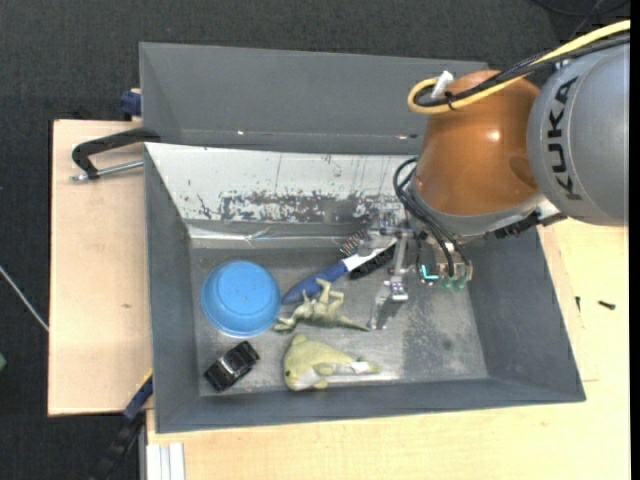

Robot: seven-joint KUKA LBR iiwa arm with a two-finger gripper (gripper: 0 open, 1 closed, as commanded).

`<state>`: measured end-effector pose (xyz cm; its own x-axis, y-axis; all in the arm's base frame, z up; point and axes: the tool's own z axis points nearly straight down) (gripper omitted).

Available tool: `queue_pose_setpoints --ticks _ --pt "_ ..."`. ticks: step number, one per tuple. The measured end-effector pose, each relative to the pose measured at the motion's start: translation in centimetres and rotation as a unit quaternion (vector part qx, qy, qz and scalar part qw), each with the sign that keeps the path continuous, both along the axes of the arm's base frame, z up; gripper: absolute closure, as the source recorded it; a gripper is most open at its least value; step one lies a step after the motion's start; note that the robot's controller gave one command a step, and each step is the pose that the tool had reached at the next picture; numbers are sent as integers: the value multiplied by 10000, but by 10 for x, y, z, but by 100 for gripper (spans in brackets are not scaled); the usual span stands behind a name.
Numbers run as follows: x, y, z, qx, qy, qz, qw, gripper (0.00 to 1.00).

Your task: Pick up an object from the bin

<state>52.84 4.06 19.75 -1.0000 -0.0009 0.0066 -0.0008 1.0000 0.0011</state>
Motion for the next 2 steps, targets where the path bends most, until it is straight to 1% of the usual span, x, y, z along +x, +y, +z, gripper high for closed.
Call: queue_pose_setpoints --ticks 1,2 --pt "43 45 -125 5 -51 1451 9894 0" --pt "45 45 -122 13 -94 1437 9896 100"
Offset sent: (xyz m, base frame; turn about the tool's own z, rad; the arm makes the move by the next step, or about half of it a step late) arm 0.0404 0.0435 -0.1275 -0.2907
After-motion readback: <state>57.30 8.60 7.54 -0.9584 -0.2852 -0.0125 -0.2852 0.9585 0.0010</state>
